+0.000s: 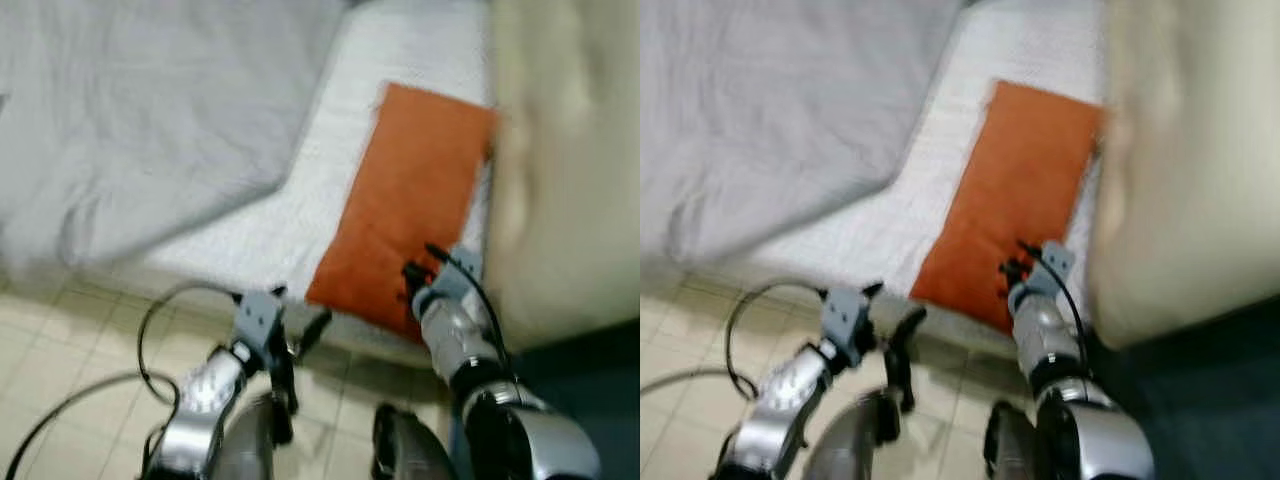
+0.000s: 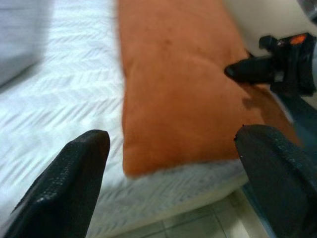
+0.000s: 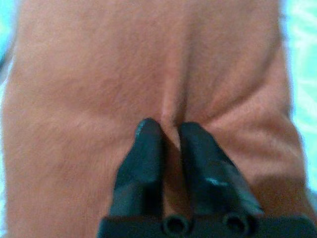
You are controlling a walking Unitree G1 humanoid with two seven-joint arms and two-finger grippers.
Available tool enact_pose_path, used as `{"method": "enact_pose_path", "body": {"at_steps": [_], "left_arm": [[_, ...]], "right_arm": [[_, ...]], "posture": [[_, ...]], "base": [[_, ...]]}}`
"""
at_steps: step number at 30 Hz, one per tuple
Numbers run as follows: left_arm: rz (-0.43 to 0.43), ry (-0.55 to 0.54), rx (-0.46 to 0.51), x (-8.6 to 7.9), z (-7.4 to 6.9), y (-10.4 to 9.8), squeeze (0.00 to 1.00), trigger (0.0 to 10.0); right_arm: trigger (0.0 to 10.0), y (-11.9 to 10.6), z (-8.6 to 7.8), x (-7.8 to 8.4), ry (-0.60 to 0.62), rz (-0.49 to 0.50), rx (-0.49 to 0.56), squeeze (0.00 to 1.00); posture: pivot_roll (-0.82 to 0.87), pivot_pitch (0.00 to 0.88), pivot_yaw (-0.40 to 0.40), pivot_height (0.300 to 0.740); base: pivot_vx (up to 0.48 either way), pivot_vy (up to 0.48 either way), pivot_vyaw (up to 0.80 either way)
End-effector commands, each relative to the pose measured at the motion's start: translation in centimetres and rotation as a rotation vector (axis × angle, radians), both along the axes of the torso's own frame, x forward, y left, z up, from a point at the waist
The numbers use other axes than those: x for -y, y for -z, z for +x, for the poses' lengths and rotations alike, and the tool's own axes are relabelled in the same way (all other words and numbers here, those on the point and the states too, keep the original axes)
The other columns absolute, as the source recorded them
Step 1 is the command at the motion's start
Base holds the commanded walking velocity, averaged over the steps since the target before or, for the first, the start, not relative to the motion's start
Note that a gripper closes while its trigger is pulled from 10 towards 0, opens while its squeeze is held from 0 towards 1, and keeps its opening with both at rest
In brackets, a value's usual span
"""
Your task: Clean up the room
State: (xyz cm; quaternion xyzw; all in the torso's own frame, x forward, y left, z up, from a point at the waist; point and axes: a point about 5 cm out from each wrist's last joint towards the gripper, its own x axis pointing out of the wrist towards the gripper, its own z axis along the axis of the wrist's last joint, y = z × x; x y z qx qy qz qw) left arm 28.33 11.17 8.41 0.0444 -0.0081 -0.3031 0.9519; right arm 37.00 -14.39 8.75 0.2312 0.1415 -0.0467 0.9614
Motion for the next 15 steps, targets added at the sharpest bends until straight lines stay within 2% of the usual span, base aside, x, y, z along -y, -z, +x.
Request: {"method": "enact_pose_path", "body": {"at_steps": [1, 5, 10, 12, 13, 15], "left_arm": [[0.026, -0.012, -0.075, -0.2, -1.1, 1.5, 0.00, 10.0], [0.034, -0.022, -0.067, -0.3, -1.1, 1.4, 0.00, 10.0], [0.052, -0.048, -0.062, -0.9, -1.1, 1.3, 0.00, 10.0], [0.059, -0.055, -0.062, -1.0, -1.1, 1.2, 0.00, 10.0], [0.059, -0.055, -0.062, -1.0, -1.1, 1.2, 0.00, 10.0], [0.070, -0.060, -0.057, -1.2, -1.1, 1.1, 0.00, 10.0]], "right_arm": [[0.0, 3.0, -1.7, -2.2, -0.057, 0.039, -0.135, 0.00], [0.0, 2.7, -1.5, -1.9, -0.029, 0.010, -0.124, 0.00], [0.0, 0.5, -0.2, -0.9, 0.031, -0.063, -0.039, 0.00], [0.0, -0.7, 0.4, -0.4, 0.051, -0.126, 0.007, 0.00], [0.0, -0.7, 0.4, -0.4, 0.051, -0.126, 0.007, 0.00], [0.0, -2.2, 1.1, 0.2, 0.060, -0.213, 0.061, 0.00]], "posture": [[-0.02, 0.472, 0.011, 0.740], [-0.02, 0.477, 0.008, 0.740], [-0.01, 0.478, 0.006, 0.740], [-0.01, 0.478, 0.006, 0.740], [-0.01, 0.478, 0.006, 0.740], [-0.01, 0.482, 0.008, 0.740]], "base": [[0.000, 0.000, 0.00], [0.000, 0.000, 0.00], [0.000, 0.000, 0.00], [0.000, 0.000, 0.00], [0.000, 0.000, 0.00], [0.000, 0.000, 0.00]]}}
